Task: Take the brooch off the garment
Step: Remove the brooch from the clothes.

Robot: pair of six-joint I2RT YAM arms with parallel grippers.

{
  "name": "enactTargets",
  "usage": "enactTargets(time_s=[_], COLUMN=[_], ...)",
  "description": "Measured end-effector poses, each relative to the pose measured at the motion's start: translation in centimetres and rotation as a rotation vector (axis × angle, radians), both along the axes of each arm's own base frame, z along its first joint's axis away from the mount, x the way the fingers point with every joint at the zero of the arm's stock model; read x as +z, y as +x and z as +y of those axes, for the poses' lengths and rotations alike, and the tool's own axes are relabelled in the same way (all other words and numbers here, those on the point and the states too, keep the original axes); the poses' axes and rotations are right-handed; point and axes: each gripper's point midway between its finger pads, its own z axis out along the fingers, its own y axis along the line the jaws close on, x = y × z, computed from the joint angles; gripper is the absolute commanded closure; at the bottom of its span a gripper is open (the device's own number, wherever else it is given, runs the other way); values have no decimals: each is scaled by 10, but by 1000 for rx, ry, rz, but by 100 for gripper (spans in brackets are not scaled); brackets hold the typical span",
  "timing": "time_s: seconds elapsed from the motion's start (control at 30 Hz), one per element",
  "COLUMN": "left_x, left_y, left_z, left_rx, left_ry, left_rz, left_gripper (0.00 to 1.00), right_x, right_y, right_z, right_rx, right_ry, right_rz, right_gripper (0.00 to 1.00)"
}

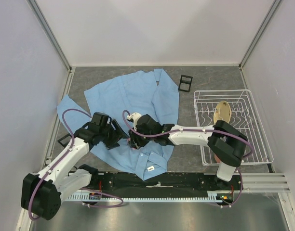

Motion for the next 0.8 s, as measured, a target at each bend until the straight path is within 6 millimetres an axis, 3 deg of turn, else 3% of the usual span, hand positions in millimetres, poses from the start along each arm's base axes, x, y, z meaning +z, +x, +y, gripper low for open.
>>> enactTargets(time_s=[0.2, 0.43, 0.63, 0.8], left_x=[6, -18, -16, -20], left_y=[0, -24, -18, -18], left_z=[-3, -12, -15, -15], left_rx=[120, 330, 395, 457], left_ry=[-150, -283, -293, -297], left_rz=[74, 357, 436, 489], left_gripper=[19, 18, 17, 23], right_x=[-4, -13, -11, -8], right_y=[-2, -4, -3, -2], right_z=[-2, -6, -3, 1], right_rx=[-12, -12, -4, 2], right_ry=[-1, 6, 31, 45], right_rz=[12, 8, -7, -22], right_gripper=[64, 71, 76, 75])
